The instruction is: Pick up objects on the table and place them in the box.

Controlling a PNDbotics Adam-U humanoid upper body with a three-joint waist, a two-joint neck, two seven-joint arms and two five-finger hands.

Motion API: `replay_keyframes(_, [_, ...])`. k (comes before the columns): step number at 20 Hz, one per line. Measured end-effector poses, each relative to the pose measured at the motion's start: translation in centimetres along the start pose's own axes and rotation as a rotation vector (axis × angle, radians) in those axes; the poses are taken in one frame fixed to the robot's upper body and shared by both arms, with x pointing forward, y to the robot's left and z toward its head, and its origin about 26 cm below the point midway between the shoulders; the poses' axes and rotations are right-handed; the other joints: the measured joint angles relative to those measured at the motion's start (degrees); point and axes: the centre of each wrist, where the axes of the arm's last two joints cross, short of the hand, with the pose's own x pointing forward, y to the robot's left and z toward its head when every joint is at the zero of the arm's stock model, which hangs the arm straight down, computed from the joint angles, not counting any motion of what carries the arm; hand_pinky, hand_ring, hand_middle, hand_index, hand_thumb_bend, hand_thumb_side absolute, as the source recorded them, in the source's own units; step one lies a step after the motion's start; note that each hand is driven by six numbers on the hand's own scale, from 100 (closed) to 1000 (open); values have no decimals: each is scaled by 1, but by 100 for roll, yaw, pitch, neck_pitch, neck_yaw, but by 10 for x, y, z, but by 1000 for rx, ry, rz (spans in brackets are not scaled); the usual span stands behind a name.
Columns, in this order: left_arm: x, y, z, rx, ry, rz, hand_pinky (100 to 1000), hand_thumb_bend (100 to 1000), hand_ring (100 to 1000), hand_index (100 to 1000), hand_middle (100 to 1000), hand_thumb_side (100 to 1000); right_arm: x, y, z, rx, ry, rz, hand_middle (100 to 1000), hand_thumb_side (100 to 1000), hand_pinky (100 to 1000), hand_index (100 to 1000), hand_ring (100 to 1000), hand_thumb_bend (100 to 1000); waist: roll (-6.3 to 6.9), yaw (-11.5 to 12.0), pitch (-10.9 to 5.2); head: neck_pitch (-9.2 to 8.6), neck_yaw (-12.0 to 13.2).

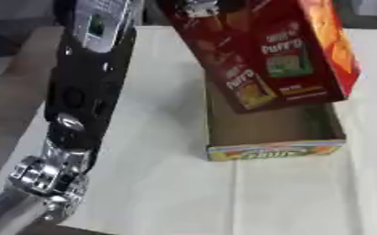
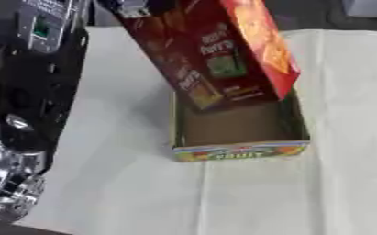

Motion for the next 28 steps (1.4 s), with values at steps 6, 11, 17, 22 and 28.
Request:
replay_keyframes(6, [17,1,-4,6,-42,-85,100,100,166,455,250,380,-4,-4,-2,-7,6,13,651,1000,461,754,589,100,9,-50,43,0,2])
replay_keyframes(11, [27,2,-6,6,-61,-163,100,100,211,449,270,471,-7,-6,-2,-8,12,20,650,1000,461,753,586,100,51,-54,73,0,-4])
replay_keyframes(17, [26,7,-2,-5,-36,-254,100,100,287,460,322,489,-8,-6,-3,-2,15,26,651,1000,461,754,588,100,84,-83,81,0,-7])
replay_keyframes(22, [19,13,0,-64,10,-380,100,100,343,475,370,480,-9,-7,-3,2,11,29,651,1000,462,754,587,100,122,-97,103,0,-13])
replay_keyframes(28, [5,16,3,-85,56,-467,133,100,426,546,450,524,-12,-7,-3,10,12,31,652,1000,462,754,588,100,154,-124,124,0,-13])
